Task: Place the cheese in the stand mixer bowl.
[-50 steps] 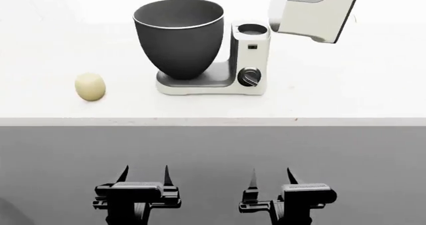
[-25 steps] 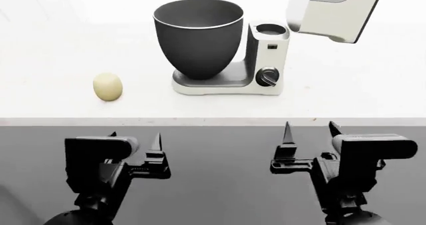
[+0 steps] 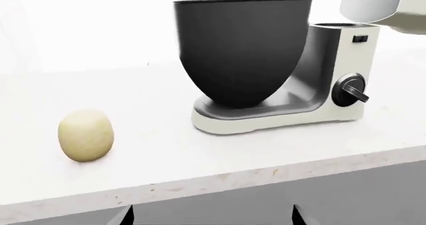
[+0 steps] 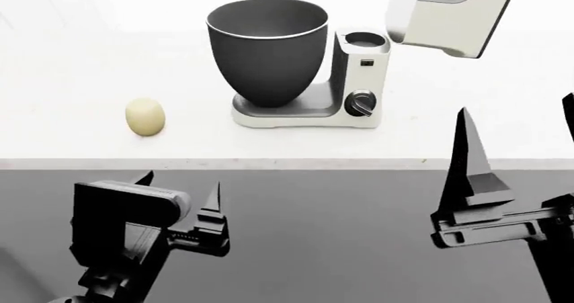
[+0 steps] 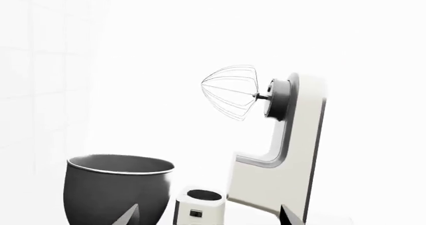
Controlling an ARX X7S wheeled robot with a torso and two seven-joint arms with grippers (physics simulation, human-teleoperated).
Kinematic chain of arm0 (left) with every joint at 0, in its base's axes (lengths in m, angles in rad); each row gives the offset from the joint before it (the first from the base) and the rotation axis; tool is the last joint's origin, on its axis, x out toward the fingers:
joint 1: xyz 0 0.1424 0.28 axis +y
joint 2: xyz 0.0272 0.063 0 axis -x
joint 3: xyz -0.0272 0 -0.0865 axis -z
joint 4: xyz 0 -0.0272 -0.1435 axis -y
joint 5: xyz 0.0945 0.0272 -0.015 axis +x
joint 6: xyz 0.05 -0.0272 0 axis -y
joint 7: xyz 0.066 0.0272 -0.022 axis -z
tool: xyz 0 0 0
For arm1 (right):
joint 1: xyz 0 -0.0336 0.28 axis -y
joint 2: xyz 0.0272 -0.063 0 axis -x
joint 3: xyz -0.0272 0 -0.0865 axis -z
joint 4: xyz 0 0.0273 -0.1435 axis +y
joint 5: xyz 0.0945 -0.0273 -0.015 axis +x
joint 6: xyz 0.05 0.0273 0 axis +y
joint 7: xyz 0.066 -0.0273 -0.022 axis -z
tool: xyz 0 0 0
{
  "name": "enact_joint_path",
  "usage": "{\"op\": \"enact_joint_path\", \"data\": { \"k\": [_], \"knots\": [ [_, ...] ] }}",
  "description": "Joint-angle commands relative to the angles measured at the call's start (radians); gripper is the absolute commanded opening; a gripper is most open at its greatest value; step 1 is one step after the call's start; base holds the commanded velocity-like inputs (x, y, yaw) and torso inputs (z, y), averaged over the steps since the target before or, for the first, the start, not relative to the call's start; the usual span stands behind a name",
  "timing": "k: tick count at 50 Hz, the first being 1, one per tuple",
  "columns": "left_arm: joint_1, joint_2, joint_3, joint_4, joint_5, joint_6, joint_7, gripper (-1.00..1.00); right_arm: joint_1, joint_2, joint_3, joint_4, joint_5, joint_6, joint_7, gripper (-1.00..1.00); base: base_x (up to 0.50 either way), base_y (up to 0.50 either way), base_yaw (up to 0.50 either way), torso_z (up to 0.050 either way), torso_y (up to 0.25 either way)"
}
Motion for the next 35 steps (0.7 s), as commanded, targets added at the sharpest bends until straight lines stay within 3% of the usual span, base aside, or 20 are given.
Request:
{"op": "enact_joint_path", "data": {
  "k": [1,2,3,4,8,9,12,14,16,18,19,22,26,35],
  "knots": [
    [-0.202,0.014,-0.247,-0.025,-0.392,-0.288,-0.228,1.0,0.21,0.085,-0.247,-0.028,0.034,-0.083,0.078,1.0,0.0,0.0,0.0,0.0,0.0],
    [-0.287,-0.066,-0.219,-0.091,-0.542,-0.258,-0.378,1.0,0.246,0.079,-0.276,-0.028,0.042,-0.075,0.077,1.0,0.0,0.0,0.0,0.0,0.0],
    [-0.354,-0.159,-0.12,-0.152,-0.692,-0.155,-0.528,1.0,0.283,0.074,-0.306,-0.028,0.047,-0.069,0.079,1.0,0.0,0.0,0.0,0.0,0.0],
    [-0.504,-0.274,0.03,-0.187,-0.842,-0.021,-0.678,1.0,0.323,0.062,-0.341,-0.028,0.051,-0.056,0.083,1.0,0.0,0.0,0.0,0.0,0.0],
    [-0.852,-0.418,0.265,-0.25,-1.442,0.172,-1.236,1.0,0.458,0.048,-0.474,-0.028,0.063,-0.047,0.097,1.0,0.0,0.0,0.0,0.0,0.0],
    [-0.902,-0.457,0.308,-0.284,-1.574,0.213,-1.242,1.0,0.491,0.045,-0.504,-0.028,0.068,-0.044,0.099,1.0,0.0,0.0,0.0,0.0,0.0],
    [-1.079,-0.569,0.527,-0.41,-1.67,0.214,-1.242,1.0,0.576,0.034,-0.596,-0.028,0.068,-0.038,0.111,1.0,0.0,0.0,0.0,0.0,0.0],
    [-1.169,-0.616,0.601,-0.467,-1.737,0.242,-1.238,1.0,0.628,0.031,-0.653,-0.028,0.072,-0.043,0.114,1.0,0.0,0.0,0.0,0.0,0.0],
    [-1.368,-0.696,0.848,-0.546,-1.826,0.185,-1.245,1.0,0.69,0.023,-0.706,-0.028,0.081,-0.035,0.117,1.0,0.0,0.0,0.0,0.0,0.0],
    [-1.46,-0.703,0.881,-0.627,-1.84,0.125,-1.226,1.0,0.746,0.012,-0.763,-0.028,0.08,-0.029,0.119,1.0,0.0,0.0,0.0,0.0,0.0],
    [-1.473,-0.694,0.875,-0.684,-1.907,0.094,-1.159,1.0,0.771,0.01,-0.793,-0.028,0.073,-0.034,0.128,1.0,0.0,0.0,0.0,0.0,0.0],
    [-1.669,-0.711,1.112,-0.861,-2.054,-0.067,-1.24,1.0,0.861,0.004,-0.891,-0.028,0.055,-0.038,0.146,1.0,0.0,0.0,0.0,0.0,0.0],
    [-1.84,-0.677,1.248,-1.014,-2.077,-0.158,-1.235,1.0,1.004,-0.003,-1.03,-0.028,0.058,-0.055,0.16,1.0,0.0,0.0,0.0,0.0,0.0],
    [-2.076,-0.655,1.475,-1.155,-2.197,-0.205,-1.244,1.0,1.233,-0.035,-1.295,-0.028,0.04,-0.096,0.198,1.0,0.0,0.0,0.0,0.0,0.0]
  ]
}}
